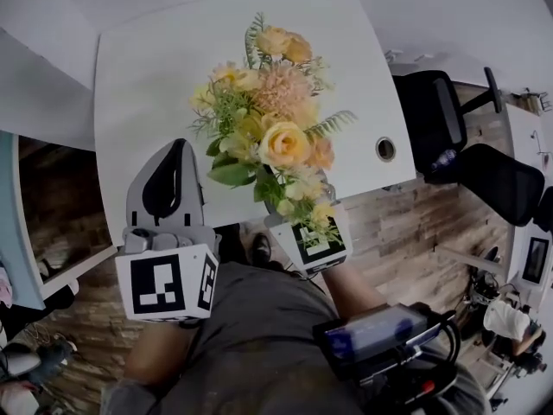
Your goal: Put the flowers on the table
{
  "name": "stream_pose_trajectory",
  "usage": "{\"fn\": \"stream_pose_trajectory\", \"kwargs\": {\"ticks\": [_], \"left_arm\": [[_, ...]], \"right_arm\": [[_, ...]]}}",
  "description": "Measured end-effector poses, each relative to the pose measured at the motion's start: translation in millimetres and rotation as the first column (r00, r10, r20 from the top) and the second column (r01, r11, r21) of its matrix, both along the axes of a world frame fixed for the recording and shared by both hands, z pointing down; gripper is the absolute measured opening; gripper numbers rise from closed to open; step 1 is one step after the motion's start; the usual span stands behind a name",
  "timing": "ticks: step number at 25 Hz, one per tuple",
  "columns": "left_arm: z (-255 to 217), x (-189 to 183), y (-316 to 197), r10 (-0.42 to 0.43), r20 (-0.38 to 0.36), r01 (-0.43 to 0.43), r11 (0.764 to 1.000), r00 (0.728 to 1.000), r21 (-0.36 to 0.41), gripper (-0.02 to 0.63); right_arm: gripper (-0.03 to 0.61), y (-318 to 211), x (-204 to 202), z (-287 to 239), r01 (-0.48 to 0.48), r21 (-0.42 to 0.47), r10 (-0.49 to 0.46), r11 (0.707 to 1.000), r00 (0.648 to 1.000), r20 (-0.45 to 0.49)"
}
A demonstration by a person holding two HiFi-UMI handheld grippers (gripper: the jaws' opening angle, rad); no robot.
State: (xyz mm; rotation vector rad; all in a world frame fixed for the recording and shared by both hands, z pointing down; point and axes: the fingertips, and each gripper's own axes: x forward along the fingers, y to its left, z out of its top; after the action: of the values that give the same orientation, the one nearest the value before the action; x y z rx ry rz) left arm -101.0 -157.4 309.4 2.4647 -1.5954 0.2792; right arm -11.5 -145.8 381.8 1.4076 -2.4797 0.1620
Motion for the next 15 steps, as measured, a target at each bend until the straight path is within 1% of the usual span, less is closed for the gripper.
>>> {"fn": "stream_pose_trajectory", "kwargs": {"ticks": [1,3,7,9,15], "left_arm": [[0.1,0.6,0.4,0.001,0.002,-0.001,1.000,1.000,0.000,0.005],[0.8,0.8,-0.4,0.001,0.004,-0.001,1.000,1.000,-0.002,0.005],[3.4,1.1,-1.2,0.004,0.002,-0.004,1.000,1.000,-0.003,0.005],[3.9,3.3,0.6,0.008,0.002,-0.008,1.000,1.000,-0.001,0.005],[1.9,9.7,2.2,0.019,0.008,-0.019,1.000,1.000,0.014,0.005]], "right_arm": [[0.048,0.4,-0.1,0.2,0.005,-0.006,-0.005,1.000,1.000,0.005],[0.067,0.0,-0.6,1.5,0.014,-0.017,-0.014,1.000,1.000,0.013],[0.129,0.8,-1.5,7.0,0.027,-0.035,-0.027,0.999,1.000,0.009],[0.144,2.9,0.5,9.9,0.024,-0.042,-0.024,0.999,1.000,0.001],[0.149,5.2,11.4,15.6,-0.010,-0.058,0.009,0.998,1.000,-0.018]]}}
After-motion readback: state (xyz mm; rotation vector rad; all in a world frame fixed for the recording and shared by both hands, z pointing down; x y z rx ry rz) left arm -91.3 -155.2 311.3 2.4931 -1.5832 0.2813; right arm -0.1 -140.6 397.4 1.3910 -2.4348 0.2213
